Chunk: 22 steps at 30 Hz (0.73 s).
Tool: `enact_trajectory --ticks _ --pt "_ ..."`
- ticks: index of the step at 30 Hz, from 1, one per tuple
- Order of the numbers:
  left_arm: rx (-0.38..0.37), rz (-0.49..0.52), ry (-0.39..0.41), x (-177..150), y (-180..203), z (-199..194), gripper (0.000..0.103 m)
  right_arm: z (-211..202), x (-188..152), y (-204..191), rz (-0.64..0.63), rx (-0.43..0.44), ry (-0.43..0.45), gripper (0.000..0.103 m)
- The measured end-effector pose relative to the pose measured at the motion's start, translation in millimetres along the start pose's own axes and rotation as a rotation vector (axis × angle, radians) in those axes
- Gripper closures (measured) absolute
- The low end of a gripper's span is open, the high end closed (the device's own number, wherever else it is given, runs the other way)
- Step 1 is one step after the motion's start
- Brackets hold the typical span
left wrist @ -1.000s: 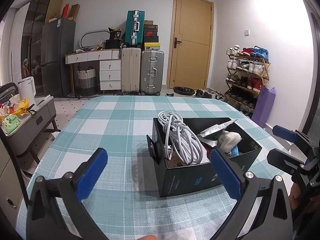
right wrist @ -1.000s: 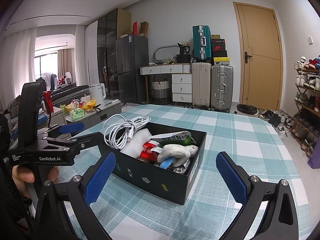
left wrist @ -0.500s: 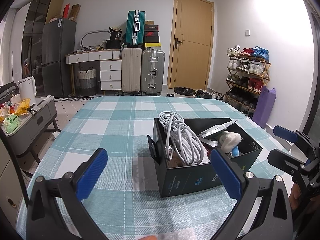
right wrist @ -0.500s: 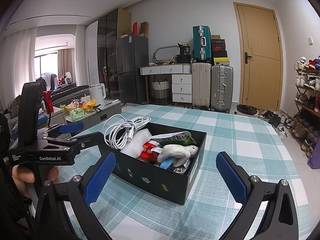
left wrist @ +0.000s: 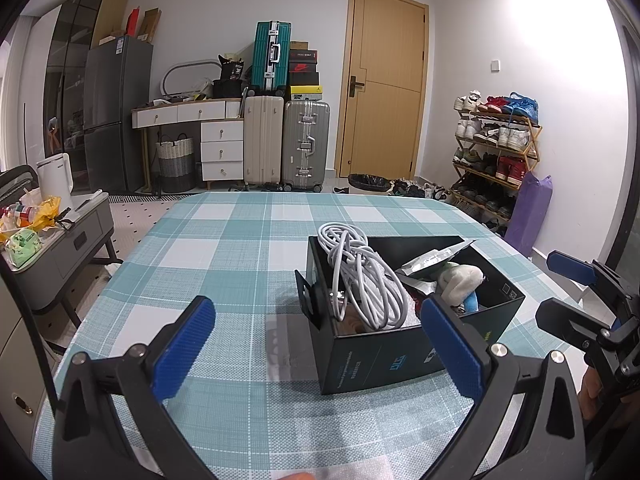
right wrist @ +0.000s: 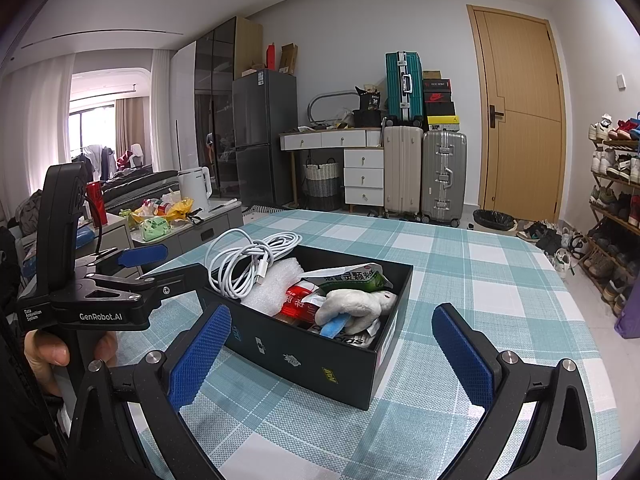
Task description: Organize soft objects
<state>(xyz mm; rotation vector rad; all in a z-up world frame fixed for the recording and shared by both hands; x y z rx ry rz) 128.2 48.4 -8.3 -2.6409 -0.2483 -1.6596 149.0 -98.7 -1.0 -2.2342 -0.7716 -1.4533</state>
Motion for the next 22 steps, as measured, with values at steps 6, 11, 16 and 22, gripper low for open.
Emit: enact_trajectory --ticks 6,11,16,22 --pt "0.0 0.001 -0.001 0.0 0.0 0.1 0.0 -0.1 -0.1 -0.3 0.0 0.0 0.0 0.001" --pt "0.0 0.0 -0.001 -0.2 0.3 0.1 0.0 0.0 -0.1 0.0 0.0 0.0 0.0 0.001" --pt "-0.001 0.0 0.0 -0.2 0.2 0.0 0.0 -0.3 -0.1 -0.5 0.0 0.001 0.0 0.001" --pt "-0.001 0.008 0.007 1.0 0.5 0.3 0.0 -0.1 -0.1 -0.2 0.0 0.0 0.0 0.001"
Point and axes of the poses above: each gripper's, at about its wrist camera, not at the fingertips, and z roughly the way its jaws point, y to its right, x to its top, the point moved 7 cm from there along z, roughly the way its jaws point, and after that the axes turned 1 degree about x, right-handed, at the moved point
